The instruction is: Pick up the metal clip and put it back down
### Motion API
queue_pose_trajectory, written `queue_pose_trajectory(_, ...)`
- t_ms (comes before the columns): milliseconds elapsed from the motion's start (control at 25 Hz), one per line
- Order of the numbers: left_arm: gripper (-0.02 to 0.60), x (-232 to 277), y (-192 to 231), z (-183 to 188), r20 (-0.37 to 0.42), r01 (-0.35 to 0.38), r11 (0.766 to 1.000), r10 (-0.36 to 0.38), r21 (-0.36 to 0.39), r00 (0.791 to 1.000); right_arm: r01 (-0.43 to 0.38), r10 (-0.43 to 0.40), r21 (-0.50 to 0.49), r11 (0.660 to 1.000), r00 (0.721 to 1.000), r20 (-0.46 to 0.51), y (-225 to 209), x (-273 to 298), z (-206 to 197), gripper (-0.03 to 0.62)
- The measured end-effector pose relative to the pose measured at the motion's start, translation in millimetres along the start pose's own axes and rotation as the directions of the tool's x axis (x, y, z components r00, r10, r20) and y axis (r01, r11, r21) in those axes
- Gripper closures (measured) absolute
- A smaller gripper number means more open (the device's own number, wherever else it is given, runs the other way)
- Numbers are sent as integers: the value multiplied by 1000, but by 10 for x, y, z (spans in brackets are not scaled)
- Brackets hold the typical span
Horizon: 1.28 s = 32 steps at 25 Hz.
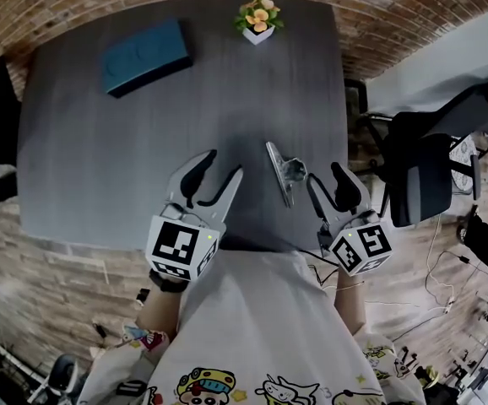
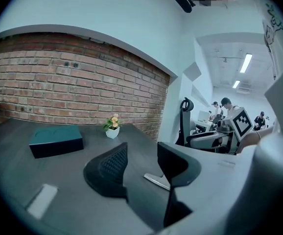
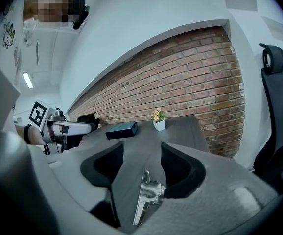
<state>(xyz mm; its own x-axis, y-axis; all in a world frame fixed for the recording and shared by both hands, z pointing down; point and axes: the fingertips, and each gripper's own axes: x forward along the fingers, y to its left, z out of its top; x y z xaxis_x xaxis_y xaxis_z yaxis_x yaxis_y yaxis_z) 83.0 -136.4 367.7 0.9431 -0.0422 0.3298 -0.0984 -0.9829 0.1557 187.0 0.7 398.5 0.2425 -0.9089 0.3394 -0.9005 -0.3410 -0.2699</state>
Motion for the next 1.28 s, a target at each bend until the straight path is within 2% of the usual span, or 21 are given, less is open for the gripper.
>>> queue_pose_trajectory(680,390,248,-72,-284,-77,51,998,-52,-22,996,-12,28,116,993,991,-131,-168,306,-599,358)
queue_pose_trajectory(960,391,395,-129,-349,-78,74,997,-74,-11,994,-8,35,156,988,984,-176,-222,409,-866,358)
queue_pose_trajectory(1280,393,486,-227,-541,-116,98,995,-100,-22,988,-6,55,234,972,977,-205,-277,494,-1110,358)
